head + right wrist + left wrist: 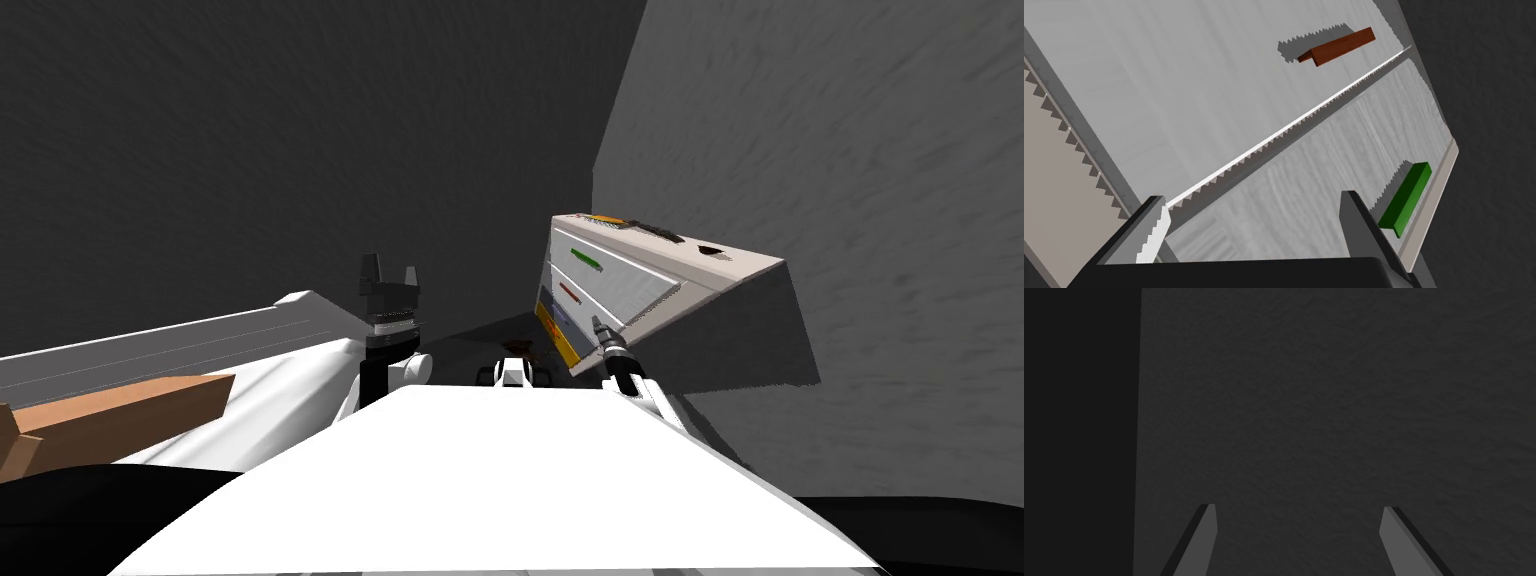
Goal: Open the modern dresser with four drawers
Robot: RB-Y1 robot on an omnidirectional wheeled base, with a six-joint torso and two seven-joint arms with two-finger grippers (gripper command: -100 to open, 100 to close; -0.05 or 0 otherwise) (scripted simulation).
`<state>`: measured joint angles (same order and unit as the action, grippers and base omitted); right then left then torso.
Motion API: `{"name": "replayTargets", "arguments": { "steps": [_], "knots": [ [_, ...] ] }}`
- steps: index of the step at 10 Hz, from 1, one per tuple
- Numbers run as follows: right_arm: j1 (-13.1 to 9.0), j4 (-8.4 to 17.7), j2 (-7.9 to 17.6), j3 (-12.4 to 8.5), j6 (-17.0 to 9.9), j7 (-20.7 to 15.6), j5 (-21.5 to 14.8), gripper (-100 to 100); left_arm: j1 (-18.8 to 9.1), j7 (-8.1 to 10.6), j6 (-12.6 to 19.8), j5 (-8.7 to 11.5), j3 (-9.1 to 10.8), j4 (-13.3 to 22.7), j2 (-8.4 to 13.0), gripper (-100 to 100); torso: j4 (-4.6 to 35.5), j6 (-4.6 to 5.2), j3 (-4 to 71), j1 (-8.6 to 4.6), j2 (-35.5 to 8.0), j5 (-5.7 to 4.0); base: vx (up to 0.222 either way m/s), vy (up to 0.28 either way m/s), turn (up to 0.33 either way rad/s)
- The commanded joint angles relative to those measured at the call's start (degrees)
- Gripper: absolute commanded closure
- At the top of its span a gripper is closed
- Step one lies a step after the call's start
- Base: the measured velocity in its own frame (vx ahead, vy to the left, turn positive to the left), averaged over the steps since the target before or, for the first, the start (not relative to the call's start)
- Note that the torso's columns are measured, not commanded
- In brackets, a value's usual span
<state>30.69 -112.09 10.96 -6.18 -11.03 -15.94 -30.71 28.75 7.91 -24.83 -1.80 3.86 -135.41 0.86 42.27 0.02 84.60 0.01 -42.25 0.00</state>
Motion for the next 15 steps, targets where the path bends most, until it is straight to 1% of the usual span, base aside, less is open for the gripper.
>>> {"name": "replayTargets", "arguments": {
  "steps": [1, 2, 3, 4, 5, 6, 7, 8, 9, 10, 11, 12, 13, 14, 15],
  "knots": [
    [0.0, 2.5, -0.4, -1.0, -4.0, -1.6, -2.9, -100, 0.0, 0.0, 0.0, 0.0, 0.0, 0.0, 0.0, 0, 0.0, -0.01, -0.1, -0.05, -0.1, -0.01, -0.003, -0.023, 0.079],
    [0.0, 2.5, -0.4, -1.0, -4.2, -1.6, -2.9, -100, 0.0, 0.0, 0.0, 0.0, 0.0, 0.0, 0.0, 0, 0.1, 0.0, -0.1, -0.08, -0.2, -0.02, 0.003, -0.009, 0.028],
    [-0.3, 4.2, -0.4, -1.6, -6.5, -2.9, -5.2, -100, 0.0, 0.0, 0.0, 0.0, 0.0, 0.0, 0.0, 0, 0.1, -0.01, -0.1, -0.02, -0.2, 0.0, 0.028, -0.021, 0.167],
    [-0.3, 4.2, -0.4, -1.6, -7.7, -2.9, -5.2, -100, 0.0, 0.0, 0.0, 0.0, 0.0, 0.0, 0.0, 0, 0.0, -0.05, 0.0, -0.02, 0.0, -0.01, 0.047, -0.012, 0.153],
    [-0.5, 6.0, -0.4, -2.1, -9.3, -4.2, -7.6, -100, 0.0, 0.0, 0.0, 0.0, 0.0, 0.0, 0.0, 0, 0.0, -0.02, 0.0, 0.01, 0.1, 0.0, 0.105, 0.016, 0.273],
    [-0.5, 6.0, -0.4, -2.1, -11.1, -4.2, -7.6, -100, 0.0, 0.0, 0.0, 0.0, 0.0, 0.0, 0.0, 0, 0.0, -0.05, 0.1, 0.06, 0.2, 0.02, 0.108, 0.024, 0.158],
    [-0.9, 7.8, -0.4, -2.6, -13.0, -5.5, -9.2, -100, 0.0, 0.0, 0.0, 0.0, 0.0, 0.0, 0.0, 0, 0.0, 0.0, 0.1, 0.09, 0.1, 0.02, 0.093, 0.036, 0.241],
    [-0.9, 7.8, -0.4, -2.6, -14.6, -5.5, -9.9, -100, 0.0, 0.0, 0.0, 0.0, 0.0, 0.0, 0.0, 0, 0.0, -0.04, 0.0, 0.08, 0.0, 0.02, 0.074, 0.013, 0.112],
    [-1.3, 9.6, -0.4, -3.1, -16.2, -6.7, -12.0, -100, 0.0, 0.0, 0.0, 0.0, 0.0, 0.0, 0.0, 0, 0.0, 0.02, -0.1, -0.04, -0.1, 0.0, 0.063, -0.004, 0.153],
    [-1.3, 9.6, -0.4, -3.1, -18.1, -6.7, -12.3, -100, 0.0, 0.0, 0.0, 0.0, 0.0, 0.0, 0.0, 0, 0.1, -0.02, -0.1, -0.09, -0.2, -0.03, 0.046, -0.002, 0.141],
    [-1.8, 11.3, -0.3, -3.6, -20.0, -7.9, -14.6, -100, 0.0, 0.0, 0.0, 0.0, 0.0, 0.0, 0.0, 0, 0.1, -0.01, -0.1, -0.08, -0.2, -0.02, 0.039, 0.024, 0.23],
    [-1.8, 11.4, -0.3, -3.6, -21.6, -7.9, -14.6, -100, 0.0, 0.0, 0.0, 0.0, -0.01, 0.0, 0.0, 0, 0.0, -0.18, 0.0, -0.41, 0.2, -0.1, 0.033, 0.026, 0.1],
    [-2.3, 13.2, -0.3, -4.0, -23.9, -9.1, -16.1, -100, 0.0, 0.0, 0.0, 0.0, 0.0, 0.0, 0.0, 0, 0.0, -0.15, 0.1, -0.55, 0.3, -0.05, 0.042, 0.01, 0.205],
    [-2.3, 13.2, -0.3, -4.0, -25.2, -9.1, -16.9, -100, 0.0, 0.0, 0.0, 0.0, -0.01, 0.0, 0.0, 0, 0.0, -0.27, 0.2, -0.83, 0.5, -0.18, 0.036, 0.015, 0.114],
    [-2.9, 15.1, -0.4, -4.3, -27.3, -10.2, -18.6, -100, 0.0, 0.0, 0.0, 0.0, 0.0, 0.0, 0.0, 0, 0.0, -0.26, 0.2, -1.01, 0.6, -0.21, 0.035, 0.013, 0.157]
  ]
}}
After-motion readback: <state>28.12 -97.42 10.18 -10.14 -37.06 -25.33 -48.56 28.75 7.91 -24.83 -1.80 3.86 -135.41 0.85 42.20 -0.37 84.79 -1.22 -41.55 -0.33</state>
